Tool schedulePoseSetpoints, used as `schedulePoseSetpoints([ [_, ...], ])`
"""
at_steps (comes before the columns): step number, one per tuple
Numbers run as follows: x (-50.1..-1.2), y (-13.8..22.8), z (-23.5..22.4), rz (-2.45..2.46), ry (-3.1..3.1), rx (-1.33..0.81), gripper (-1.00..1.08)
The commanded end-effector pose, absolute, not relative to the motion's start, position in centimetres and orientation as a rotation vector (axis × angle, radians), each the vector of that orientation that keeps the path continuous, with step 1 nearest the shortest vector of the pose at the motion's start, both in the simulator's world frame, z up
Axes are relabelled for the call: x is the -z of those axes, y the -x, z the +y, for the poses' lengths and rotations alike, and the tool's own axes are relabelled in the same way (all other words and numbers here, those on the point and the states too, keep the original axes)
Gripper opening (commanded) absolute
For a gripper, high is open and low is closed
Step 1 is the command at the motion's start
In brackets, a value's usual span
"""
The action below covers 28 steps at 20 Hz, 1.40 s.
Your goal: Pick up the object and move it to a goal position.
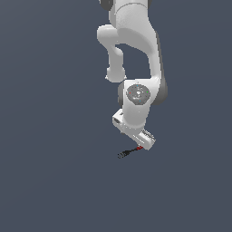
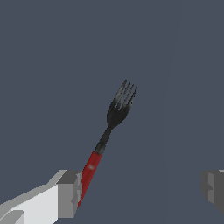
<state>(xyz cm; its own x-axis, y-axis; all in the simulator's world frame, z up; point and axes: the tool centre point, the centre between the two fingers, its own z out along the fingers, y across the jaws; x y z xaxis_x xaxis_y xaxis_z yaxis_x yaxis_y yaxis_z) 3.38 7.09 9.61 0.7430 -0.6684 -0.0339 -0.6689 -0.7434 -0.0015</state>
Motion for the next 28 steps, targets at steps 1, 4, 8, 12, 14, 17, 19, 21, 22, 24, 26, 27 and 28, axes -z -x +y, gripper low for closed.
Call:
schedulePoseSetpoints([
  [1, -9.1, -3.7, 7.5, 1.213, 2.885, -0.044, 1.00],
  [4, -8.4, -4.0, 7.9, 1.320, 2.841, -0.037, 1.00],
  [8, -7.6, -4.5, 8.5, 1.458, 2.776, -0.027, 1.00],
  [12, -6.9, -4.8, 9.0, 1.575, 2.715, -0.018, 1.00],
  [14, -6.6, -5.0, 9.3, 1.622, 2.688, -0.014, 1.00],
  [17, -6.2, -5.2, 9.5, 1.679, 2.653, -0.008, 1.00],
  [19, -6.0, -5.3, 9.7, 1.709, 2.635, -0.005, 1.00],
  [21, -5.8, -5.3, 9.8, 1.732, 2.621, -0.003, 1.00],
  [22, -5.8, -5.4, 9.8, 1.741, 2.615, -0.002, 1.00],
  [24, -5.7, -5.4, 9.9, 1.754, 2.607, -0.001, 1.00],
  [26, -5.6, -5.4, 9.9, 1.760, 2.602, 0.000, 1.00],
  [27, -5.6, -5.4, 9.9, 1.761, 2.602, 0.000, 1.00],
  [28, -5.7, -5.4, 9.9, 1.755, 2.606, -0.001, 1.00],
])
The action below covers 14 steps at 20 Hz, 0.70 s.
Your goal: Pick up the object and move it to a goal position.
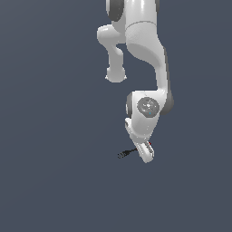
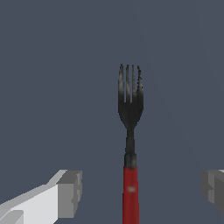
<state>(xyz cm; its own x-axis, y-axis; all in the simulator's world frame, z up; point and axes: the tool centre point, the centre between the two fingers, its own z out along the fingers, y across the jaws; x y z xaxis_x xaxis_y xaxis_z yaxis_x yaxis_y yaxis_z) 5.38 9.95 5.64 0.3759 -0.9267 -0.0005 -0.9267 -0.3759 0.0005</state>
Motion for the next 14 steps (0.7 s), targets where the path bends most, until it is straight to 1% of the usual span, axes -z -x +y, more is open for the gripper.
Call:
schedulePoseSetpoints([
  [1, -5.6, -5.4, 9.9, -1.755, -2.605, 0.001, 1.00],
  [5, -4.7, -5.4, 9.9, -1.756, -2.605, 0.001, 1.00],
  [14, -0.8, -5.3, 9.9, -1.761, -2.601, 0.000, 1.00],
])
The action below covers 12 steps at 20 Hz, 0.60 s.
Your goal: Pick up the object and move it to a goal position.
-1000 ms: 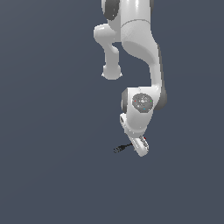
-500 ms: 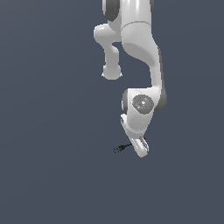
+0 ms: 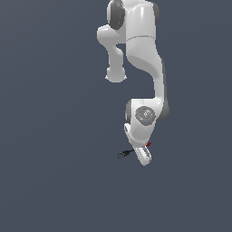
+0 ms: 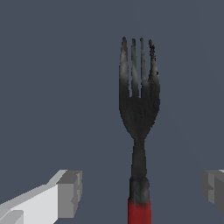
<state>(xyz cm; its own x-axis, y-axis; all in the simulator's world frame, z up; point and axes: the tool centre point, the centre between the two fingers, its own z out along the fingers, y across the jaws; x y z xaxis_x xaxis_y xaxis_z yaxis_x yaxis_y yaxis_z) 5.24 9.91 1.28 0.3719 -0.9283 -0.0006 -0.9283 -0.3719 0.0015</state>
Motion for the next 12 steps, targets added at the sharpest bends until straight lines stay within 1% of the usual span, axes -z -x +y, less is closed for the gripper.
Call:
schedulePoseSetpoints([
  [1, -0.69, -5.32, 9.91, -1.761, -2.601, 0.000, 1.00],
  [4, -0.62, -5.41, 9.92, -1.761, -2.601, 0.000, 1.00],
  [5, -0.62, -5.41, 9.92, -1.761, -2.601, 0.000, -1.00],
  [12, -0.62, -5.41, 9.92, -1.761, -2.601, 0.000, -1.00],
])
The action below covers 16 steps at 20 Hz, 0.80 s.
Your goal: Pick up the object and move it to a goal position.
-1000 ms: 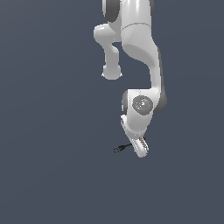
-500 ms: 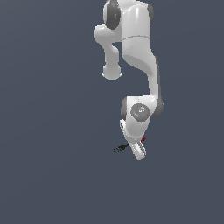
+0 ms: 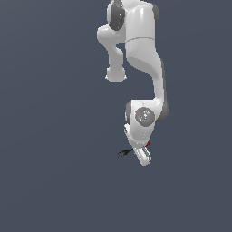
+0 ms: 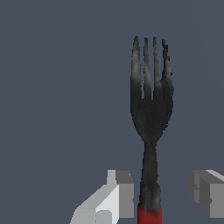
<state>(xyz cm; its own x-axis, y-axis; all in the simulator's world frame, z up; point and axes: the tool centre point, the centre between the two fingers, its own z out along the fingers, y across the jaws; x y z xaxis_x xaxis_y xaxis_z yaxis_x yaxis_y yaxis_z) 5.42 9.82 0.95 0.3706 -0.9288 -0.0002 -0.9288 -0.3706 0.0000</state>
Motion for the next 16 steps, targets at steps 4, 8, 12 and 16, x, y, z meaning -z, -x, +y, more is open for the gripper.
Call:
schedulePoseSetpoints([
  [4, -1.0, -5.4, 9.6, 1.766, 2.599, 0.001, -1.00],
  [8, -1.4, -5.2, 9.4, 1.766, 2.599, 0.001, -1.00],
  [12, -2.3, -4.7, 8.9, 1.766, 2.599, 0.001, -1.00],
  [16, -3.9, -3.9, 8.1, 1.766, 2.599, 0.001, -1.00],
])
